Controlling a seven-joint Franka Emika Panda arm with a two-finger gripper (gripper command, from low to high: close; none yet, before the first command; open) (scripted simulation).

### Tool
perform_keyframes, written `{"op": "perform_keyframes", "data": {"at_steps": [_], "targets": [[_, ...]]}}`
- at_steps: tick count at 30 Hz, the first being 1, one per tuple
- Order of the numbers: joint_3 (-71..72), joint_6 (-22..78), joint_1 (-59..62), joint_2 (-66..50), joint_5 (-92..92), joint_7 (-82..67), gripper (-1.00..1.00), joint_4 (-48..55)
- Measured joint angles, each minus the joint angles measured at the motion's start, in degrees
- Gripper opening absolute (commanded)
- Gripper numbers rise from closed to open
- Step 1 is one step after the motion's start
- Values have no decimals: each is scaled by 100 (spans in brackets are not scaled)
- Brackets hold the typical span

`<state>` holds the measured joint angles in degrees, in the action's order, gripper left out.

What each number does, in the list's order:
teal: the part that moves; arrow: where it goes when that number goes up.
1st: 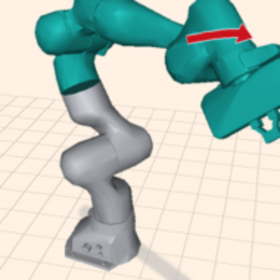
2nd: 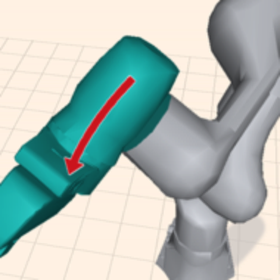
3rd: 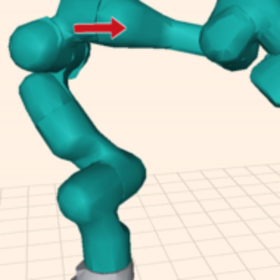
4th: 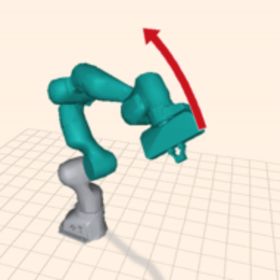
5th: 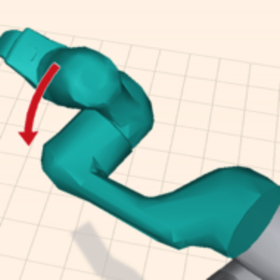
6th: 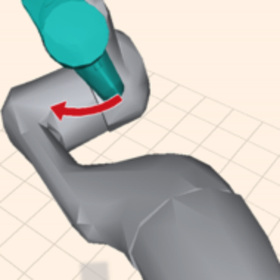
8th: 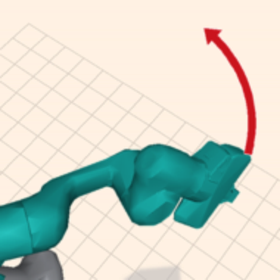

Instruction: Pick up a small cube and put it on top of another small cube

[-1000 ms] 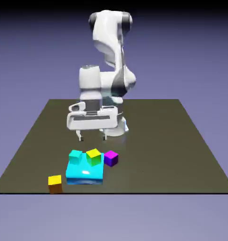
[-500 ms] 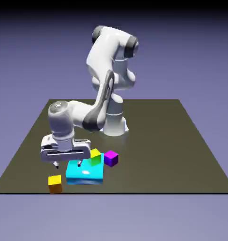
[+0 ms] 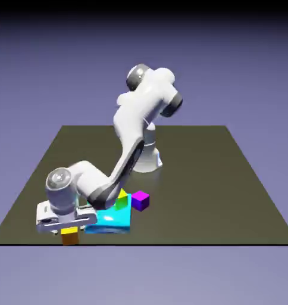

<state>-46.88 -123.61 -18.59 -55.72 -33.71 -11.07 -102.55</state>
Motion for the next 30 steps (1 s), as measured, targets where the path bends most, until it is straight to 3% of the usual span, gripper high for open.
{"op": "perform_keyframes", "data": {"at_steps": [6, 25, 28, 30], "targets": [[103, 856, 113, 1205, 331, 344, -100, -83], [3413, 937, 1810, 5150, 3100, 4837, -100, -2781], [3402, 944, 1899, 5414, 3438, 5290, -100, -2873], [3409, 447, 1825, 5178, 3382, 5245, -100, -3140]]}}
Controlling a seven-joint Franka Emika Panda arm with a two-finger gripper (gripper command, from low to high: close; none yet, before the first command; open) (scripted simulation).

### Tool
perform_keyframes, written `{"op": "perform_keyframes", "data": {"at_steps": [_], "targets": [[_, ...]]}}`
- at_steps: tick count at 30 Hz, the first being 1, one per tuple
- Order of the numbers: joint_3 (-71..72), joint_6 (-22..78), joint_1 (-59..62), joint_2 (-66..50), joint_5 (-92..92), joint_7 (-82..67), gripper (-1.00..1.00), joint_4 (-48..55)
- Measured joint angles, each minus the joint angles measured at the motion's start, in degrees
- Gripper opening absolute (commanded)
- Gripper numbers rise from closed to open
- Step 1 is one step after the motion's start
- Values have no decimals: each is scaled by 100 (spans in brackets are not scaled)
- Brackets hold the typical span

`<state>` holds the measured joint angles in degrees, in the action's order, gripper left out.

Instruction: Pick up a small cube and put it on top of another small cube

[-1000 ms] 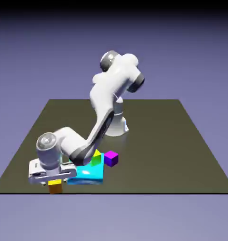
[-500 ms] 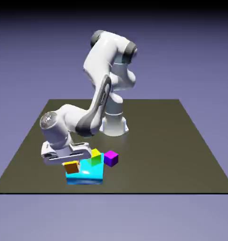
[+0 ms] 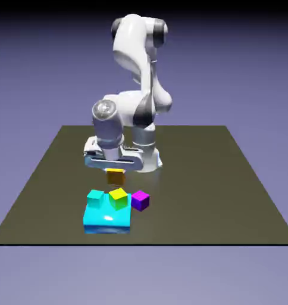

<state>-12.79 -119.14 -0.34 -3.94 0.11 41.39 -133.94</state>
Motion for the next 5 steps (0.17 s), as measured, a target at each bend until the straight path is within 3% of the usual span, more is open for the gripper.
{"op": "perform_keyframes", "data": {"at_steps": [2, 3, 5], "targets": [[6, -498, 34, -236, -55, -44, -100, -267], [7, -560, 35, -266, -62, -50, 100, -300], [6, -560, 34, -266, -40, -38, 100, -300]]}}
